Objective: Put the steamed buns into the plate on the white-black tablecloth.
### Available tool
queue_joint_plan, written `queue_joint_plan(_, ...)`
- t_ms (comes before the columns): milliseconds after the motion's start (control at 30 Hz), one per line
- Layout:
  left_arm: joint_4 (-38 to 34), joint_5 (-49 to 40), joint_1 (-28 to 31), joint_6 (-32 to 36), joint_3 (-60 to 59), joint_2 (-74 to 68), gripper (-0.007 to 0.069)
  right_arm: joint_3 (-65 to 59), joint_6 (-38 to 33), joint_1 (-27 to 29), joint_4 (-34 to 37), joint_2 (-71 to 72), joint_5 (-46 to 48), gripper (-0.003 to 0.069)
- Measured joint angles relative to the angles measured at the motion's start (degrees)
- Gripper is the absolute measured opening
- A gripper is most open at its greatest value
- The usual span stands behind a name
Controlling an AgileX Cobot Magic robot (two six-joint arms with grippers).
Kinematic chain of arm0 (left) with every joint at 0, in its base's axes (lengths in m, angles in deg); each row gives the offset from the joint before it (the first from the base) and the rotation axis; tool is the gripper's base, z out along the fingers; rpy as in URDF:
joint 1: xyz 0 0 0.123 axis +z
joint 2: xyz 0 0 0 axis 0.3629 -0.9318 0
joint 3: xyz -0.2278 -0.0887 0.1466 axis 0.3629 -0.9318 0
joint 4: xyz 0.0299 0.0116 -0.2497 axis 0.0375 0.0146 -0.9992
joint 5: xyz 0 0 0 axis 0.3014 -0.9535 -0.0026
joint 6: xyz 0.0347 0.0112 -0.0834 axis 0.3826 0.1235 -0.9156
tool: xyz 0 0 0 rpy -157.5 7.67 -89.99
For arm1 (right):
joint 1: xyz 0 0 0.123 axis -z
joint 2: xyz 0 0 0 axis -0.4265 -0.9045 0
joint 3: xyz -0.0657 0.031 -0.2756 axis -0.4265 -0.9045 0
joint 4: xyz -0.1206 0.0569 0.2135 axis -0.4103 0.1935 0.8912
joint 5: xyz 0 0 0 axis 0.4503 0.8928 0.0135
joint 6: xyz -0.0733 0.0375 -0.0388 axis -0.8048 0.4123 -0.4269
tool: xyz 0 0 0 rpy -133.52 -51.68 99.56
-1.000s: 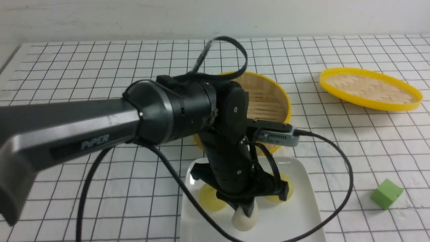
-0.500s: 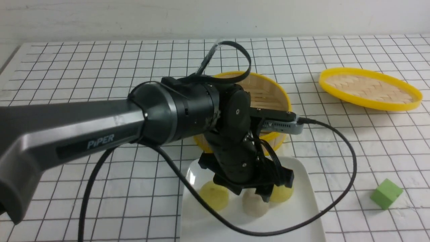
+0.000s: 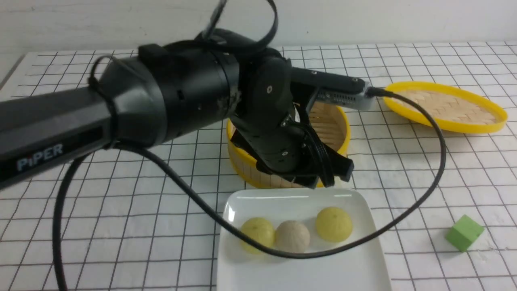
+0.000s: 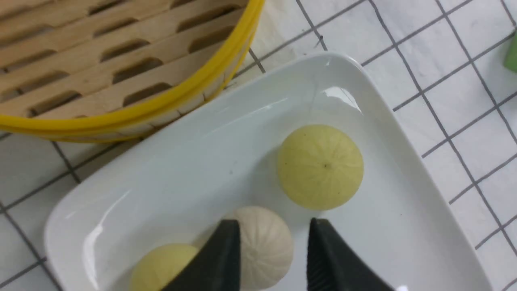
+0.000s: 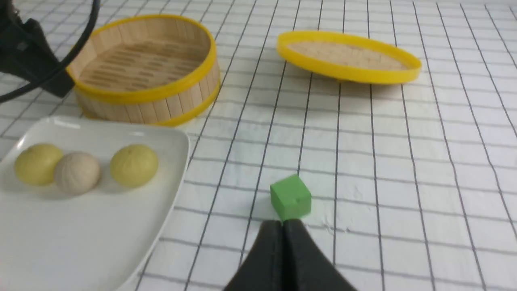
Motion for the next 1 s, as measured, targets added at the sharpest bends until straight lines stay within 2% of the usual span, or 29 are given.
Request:
queue_joint_plan(33, 0.47, -0.75, 0.0, 0.08, 0.0, 0.51, 0.017, -2.76, 0.0, 0.0, 1.27, 0.0, -4.59, -0.001)
queue_joint_plan(67, 0.47, -0.88, 0.0, 0.08, 0.0, 0.63, 0.016, -3.32, 0.0, 0.0, 1.27, 0.0, -5.49, -0.001)
queue_joint_plan(100, 1.31, -1.74, 0.0, 0.12, 0.0, 0.91, 0.0073, -8.29, 0.0, 0.0, 3.79, -0.05, -13.63, -0.001)
queue_joint_plan(133, 1.48, -2.06, 0.0, 0.12, 0.0, 0.92, 0.0039, -10.22, 0.0, 0.0, 4.51, -0.06, -16.94, -0.001)
queue_joint_plan(233, 1.59, -2.27, 0.0, 0.12, 0.0, 0.92, 0.0002, -14.89, 0.0, 0.0, 6.06, -0.06, -25.7, -0.0008)
queue_joint_plan(1000, 1.64, -2.23, 0.0, 0.24, 0.0, 0.97, 0.0012, -16.48, 0.0, 0.0, 6.8, -0.06, -27.09, 0.0005)
